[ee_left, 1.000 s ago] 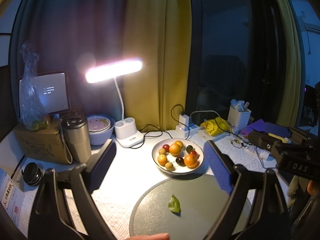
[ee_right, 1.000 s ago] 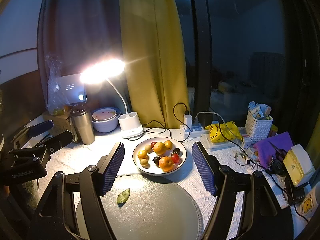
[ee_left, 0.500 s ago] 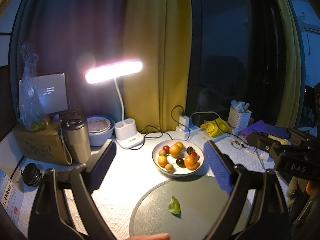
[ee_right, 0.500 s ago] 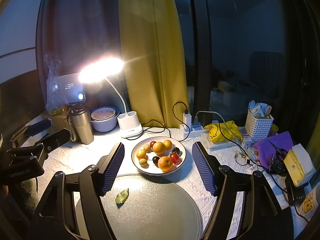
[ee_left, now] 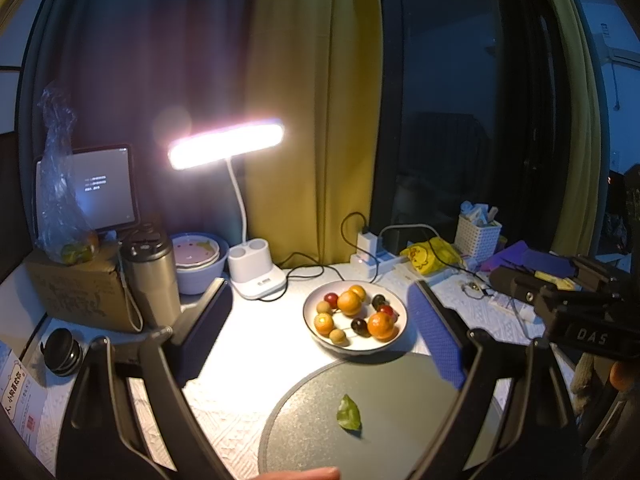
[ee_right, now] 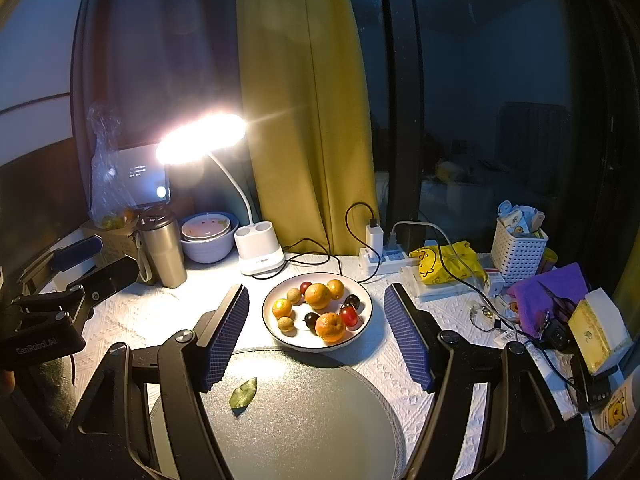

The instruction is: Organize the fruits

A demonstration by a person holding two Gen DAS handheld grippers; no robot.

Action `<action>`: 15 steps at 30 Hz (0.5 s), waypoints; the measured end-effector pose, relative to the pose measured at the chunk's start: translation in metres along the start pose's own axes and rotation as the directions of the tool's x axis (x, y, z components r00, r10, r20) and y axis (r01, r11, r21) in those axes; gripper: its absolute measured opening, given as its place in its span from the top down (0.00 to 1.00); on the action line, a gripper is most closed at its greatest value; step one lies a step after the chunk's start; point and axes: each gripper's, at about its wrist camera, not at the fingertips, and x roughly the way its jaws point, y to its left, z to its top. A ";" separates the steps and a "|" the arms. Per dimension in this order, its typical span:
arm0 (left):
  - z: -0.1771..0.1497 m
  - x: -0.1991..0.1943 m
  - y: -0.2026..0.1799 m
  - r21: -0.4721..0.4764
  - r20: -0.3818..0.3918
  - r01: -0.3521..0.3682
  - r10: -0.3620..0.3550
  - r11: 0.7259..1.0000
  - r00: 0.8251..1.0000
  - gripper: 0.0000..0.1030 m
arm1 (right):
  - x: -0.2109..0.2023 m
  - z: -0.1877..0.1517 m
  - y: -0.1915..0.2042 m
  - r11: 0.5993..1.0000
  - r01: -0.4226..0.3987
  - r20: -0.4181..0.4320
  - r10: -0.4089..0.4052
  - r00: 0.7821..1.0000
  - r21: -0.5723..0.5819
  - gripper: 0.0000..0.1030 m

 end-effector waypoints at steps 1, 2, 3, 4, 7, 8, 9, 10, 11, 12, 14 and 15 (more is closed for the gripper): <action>0.000 0.000 0.000 0.000 0.000 0.001 -0.001 1.000 1.000 0.13 | 0.000 0.000 0.000 1.000 0.000 0.000 0.000 1.000 0.000 0.29; 0.000 0.000 0.000 0.000 0.001 0.001 -0.001 1.000 1.000 0.13 | 0.000 0.000 0.000 1.000 0.001 0.000 -0.001 1.000 -0.001 0.29; 0.000 0.001 0.000 0.000 0.000 0.001 -0.001 1.000 1.000 0.13 | 0.000 0.000 0.000 1.000 0.000 0.000 0.000 1.000 -0.001 0.29; 0.000 0.000 0.000 0.000 0.000 0.002 -0.002 1.000 1.000 0.13 | 0.000 0.000 0.000 1.000 0.000 0.000 0.000 1.000 -0.001 0.29; 0.000 0.000 0.000 0.000 0.000 0.004 -0.004 1.000 1.000 0.13 | 0.000 0.000 0.000 1.000 0.000 0.000 0.000 1.000 0.000 0.29; -0.001 0.000 0.000 0.001 0.000 0.005 -0.005 1.000 1.000 0.13 | 0.000 0.000 0.000 1.000 0.000 0.000 0.000 1.000 0.000 0.29; 0.000 0.001 -0.001 0.002 -0.001 0.006 -0.006 1.000 1.000 0.13 | 0.001 0.000 0.000 1.000 0.001 -0.001 -0.001 1.000 0.000 0.29; -0.001 0.000 -0.001 0.003 0.000 0.007 -0.007 1.000 1.000 0.13 | 0.001 0.000 0.000 1.000 0.000 -0.001 0.000 1.000 0.000 0.29; -0.001 0.000 -0.001 0.003 0.000 0.007 -0.007 1.000 1.000 0.13 | 0.001 0.001 0.000 1.000 0.000 -0.001 0.000 1.000 -0.001 0.29; -0.001 0.001 -0.001 0.004 0.000 0.008 -0.008 1.000 1.000 0.13 | 0.001 0.001 0.000 1.000 0.000 -0.001 0.000 1.000 -0.001 0.29; -0.001 0.000 -0.001 0.003 0.000 0.007 -0.007 1.000 1.000 0.13 | 0.001 0.001 0.000 1.000 0.000 -0.001 0.000 1.000 0.000 0.29; -0.002 0.001 -0.001 0.003 0.000 0.007 -0.007 1.000 1.000 0.13 | 0.001 0.001 0.000 1.000 -0.001 -0.001 0.001 1.000 -0.001 0.29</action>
